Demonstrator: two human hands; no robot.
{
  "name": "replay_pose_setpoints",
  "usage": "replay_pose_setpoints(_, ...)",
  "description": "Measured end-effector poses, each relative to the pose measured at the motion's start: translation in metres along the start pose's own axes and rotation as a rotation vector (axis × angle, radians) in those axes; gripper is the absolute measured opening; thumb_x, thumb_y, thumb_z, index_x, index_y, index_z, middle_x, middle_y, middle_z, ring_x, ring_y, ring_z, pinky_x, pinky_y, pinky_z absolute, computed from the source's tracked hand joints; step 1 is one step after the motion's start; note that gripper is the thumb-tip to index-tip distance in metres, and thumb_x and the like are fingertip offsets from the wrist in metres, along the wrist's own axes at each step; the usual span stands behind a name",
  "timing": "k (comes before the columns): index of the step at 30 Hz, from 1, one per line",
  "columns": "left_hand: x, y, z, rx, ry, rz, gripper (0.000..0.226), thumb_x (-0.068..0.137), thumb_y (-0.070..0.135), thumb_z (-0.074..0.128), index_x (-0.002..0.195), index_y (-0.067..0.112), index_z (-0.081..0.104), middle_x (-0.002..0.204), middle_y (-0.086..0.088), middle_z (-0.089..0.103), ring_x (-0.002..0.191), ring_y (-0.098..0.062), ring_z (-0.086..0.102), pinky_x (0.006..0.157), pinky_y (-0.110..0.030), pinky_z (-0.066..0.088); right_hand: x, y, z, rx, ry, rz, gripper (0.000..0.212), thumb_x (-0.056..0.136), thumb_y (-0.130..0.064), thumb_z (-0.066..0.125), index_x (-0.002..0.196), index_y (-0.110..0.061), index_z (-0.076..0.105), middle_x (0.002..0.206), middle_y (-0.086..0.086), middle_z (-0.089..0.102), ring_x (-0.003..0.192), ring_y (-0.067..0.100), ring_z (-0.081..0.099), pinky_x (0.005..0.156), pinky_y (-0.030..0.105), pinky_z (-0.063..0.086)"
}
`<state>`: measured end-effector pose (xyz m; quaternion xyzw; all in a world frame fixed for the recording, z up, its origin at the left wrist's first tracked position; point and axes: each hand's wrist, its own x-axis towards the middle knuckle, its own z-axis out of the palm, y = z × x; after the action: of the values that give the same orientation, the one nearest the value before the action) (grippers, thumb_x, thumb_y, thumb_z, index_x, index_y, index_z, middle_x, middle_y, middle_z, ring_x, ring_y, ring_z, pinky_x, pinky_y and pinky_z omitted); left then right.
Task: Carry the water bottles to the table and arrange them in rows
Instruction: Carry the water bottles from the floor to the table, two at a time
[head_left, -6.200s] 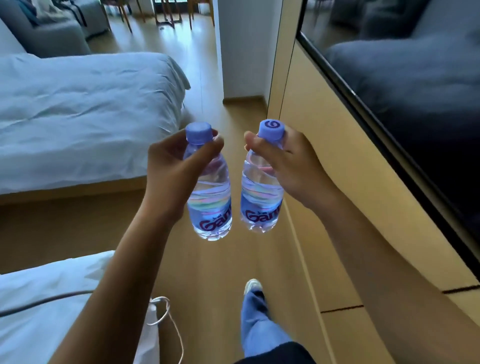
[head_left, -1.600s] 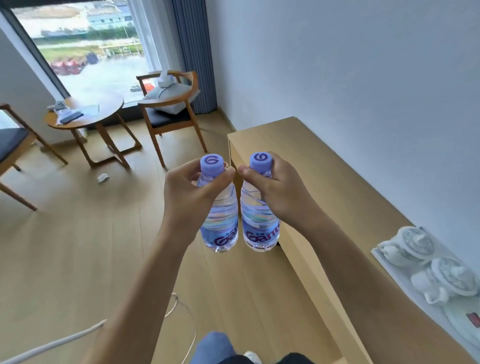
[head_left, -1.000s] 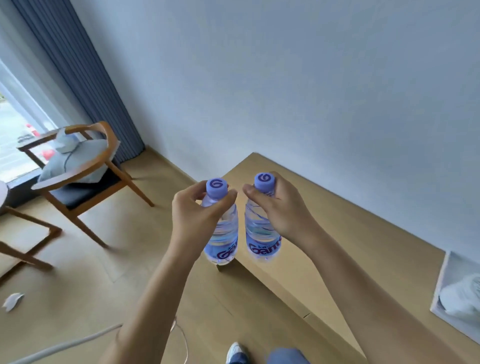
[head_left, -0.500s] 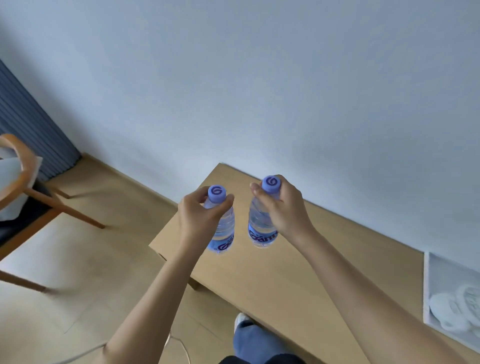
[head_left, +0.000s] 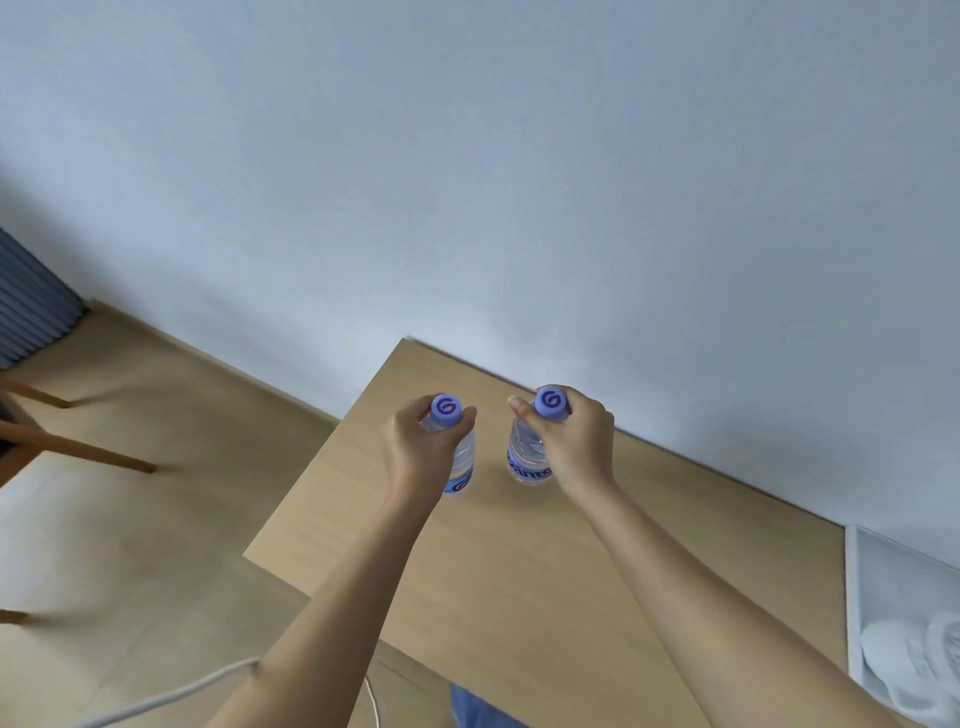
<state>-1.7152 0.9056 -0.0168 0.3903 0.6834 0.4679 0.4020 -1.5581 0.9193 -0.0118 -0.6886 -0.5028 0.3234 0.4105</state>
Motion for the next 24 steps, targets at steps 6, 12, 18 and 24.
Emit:
replay_pose_setpoints(6,0.016,-0.007,0.017,0.015,-0.026,-0.032,0.02,0.077,0.024,0.082,0.077,0.009,0.069,0.076,-0.011,0.07,0.073,-0.025,0.065,0.073,-0.042,0.056,0.014,0.016,0.012,-0.049,-0.005,0.06,0.05,0.079,-0.039,0.082,0.072,0.005,0.057,0.067,0.02,0.061,0.061,0.021,0.044,0.06,0.039,0.044)
replay_pose_setpoints(12,0.021,-0.014,0.032,0.078,-0.038,0.026,0.018,0.079,0.024,0.079,0.078,0.014,0.064,0.079,-0.005,0.066,0.071,-0.017,0.06,0.063,-0.022,0.049,0.026,0.023,0.014,-0.124,-0.012,0.09,0.031,0.078,-0.033,0.083,0.083,-0.011,0.061,0.073,-0.004,0.063,0.069,0.015,0.057,0.06,0.025,0.041)
replay_pose_setpoints(18,0.018,-0.023,0.036,0.169,-0.027,0.085,0.019,0.079,0.021,0.077,0.082,0.019,0.059,0.089,0.002,0.056,0.082,-0.023,0.062,0.07,-0.039,0.053,0.027,0.027,0.012,-0.1,-0.067,0.11,0.033,0.076,-0.028,0.085,0.091,-0.013,0.06,0.084,-0.004,0.064,0.081,0.016,0.062,0.07,0.03,0.051)
replay_pose_setpoints(24,0.014,-0.027,0.027,0.18,-0.088,0.128,0.026,0.076,0.026,0.082,0.085,0.017,0.06,0.092,0.002,0.056,0.084,-0.021,0.061,0.073,-0.039,0.054,0.027,0.022,0.005,-0.088,-0.195,0.146,0.057,0.072,-0.029,0.088,0.117,-0.021,0.055,0.099,-0.011,0.058,0.093,0.009,0.057,0.071,0.014,0.043)
